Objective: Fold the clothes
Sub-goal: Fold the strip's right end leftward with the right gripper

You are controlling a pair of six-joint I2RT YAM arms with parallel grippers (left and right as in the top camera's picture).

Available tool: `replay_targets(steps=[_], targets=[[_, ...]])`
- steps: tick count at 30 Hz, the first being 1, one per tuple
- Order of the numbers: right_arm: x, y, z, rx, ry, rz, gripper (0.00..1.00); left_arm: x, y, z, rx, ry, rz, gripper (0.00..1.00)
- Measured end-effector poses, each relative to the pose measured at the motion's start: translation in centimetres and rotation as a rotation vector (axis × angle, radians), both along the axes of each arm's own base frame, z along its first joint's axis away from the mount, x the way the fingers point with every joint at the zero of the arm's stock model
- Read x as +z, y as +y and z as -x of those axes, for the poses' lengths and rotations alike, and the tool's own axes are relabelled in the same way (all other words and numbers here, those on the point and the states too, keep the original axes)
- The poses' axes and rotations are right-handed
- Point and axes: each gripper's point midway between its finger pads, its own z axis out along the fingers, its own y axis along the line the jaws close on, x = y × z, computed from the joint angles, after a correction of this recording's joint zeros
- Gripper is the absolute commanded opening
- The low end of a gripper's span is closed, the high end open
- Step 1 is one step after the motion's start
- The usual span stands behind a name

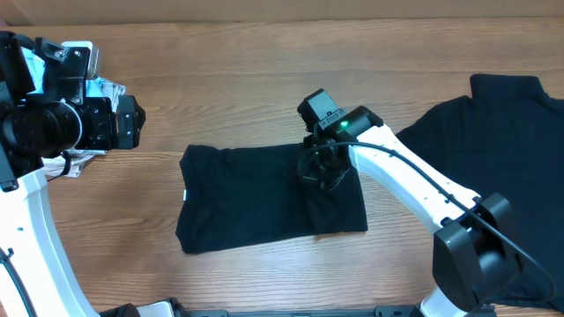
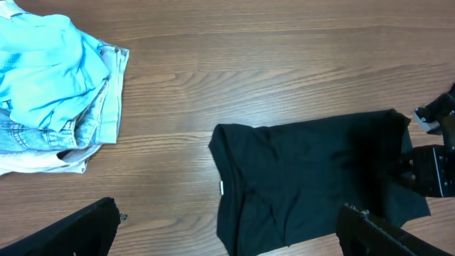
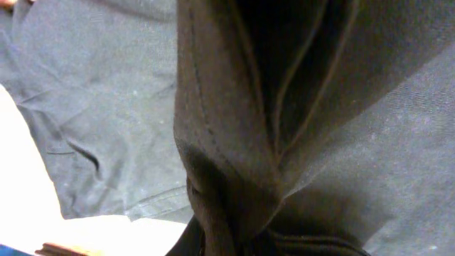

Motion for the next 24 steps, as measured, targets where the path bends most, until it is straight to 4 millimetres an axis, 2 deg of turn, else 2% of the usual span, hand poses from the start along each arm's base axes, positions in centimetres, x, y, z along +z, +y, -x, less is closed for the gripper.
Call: replay_targets(steps=[6, 7, 8, 9, 10, 11, 15, 18, 20, 22, 24], targets=[[0.1, 0.5, 0.0, -0.038, 0.011, -0.015, 0.04, 0.0, 0.0, -0.1, 0.000, -0.003, -0.001, 1.00], [0.1, 0.5, 0.1, -0.047, 0.015, -0.015, 0.07, 0.0, 0.0, -0.1, 0.000, -0.003, -0.001, 1.00], [0.1, 0.6, 0.0, -0.050, 0.016, -0.017, 0.17, 0.0, 0.0, -0.1, 0.000, -0.003, -0.001, 1.00], [0.1, 0.6, 0.1, -0.055, 0.018, -0.019, 0.33, 0.0, 0.0, -0.1, 0.000, -0.001, 0.000, 1.00], [0.1, 0.7, 0.1, -0.059, 0.022, -0.020, 0.40, 0.0, 0.0, -0.1, 0.000, 0.000, 0.000, 1.00], [0.1, 0.6, 0.1, -0.057, 0.023, -0.019, 0.40, -0.1, 0.0, -0.2, 0.000, 0.002, 0.000, 1.00], [0.0, 0.3, 0.8, -0.025, 0.038, -0.006, 0.40, -0.4, 0.1, -0.5, 0.000, 0.014, 0.004, 1.00], [-0.1, -0.4, 0.9, -0.013, 0.045, 0.013, 0.34, -0.7, 0.2, -0.7, 0.000, 0.021, 0.006, 1.00], [-0.2, -1.4, 0.4, -0.028, 0.044, 0.032, 0.28, -0.8, 0.2, -0.8, 0.000, 0.023, 0.006, 1.00], [-0.3, -2.8, -0.4, -0.056, 0.040, 0.043, 0.17, -0.9, 0.2, -0.9, 0.000, 0.026, 0.007, 1.00], [-0.3, -4.6, -1.4, -0.088, 0.035, 0.057, 0.15, -1.0, 0.3, -1.0, 0.000, 0.031, 0.008, 1.00]])
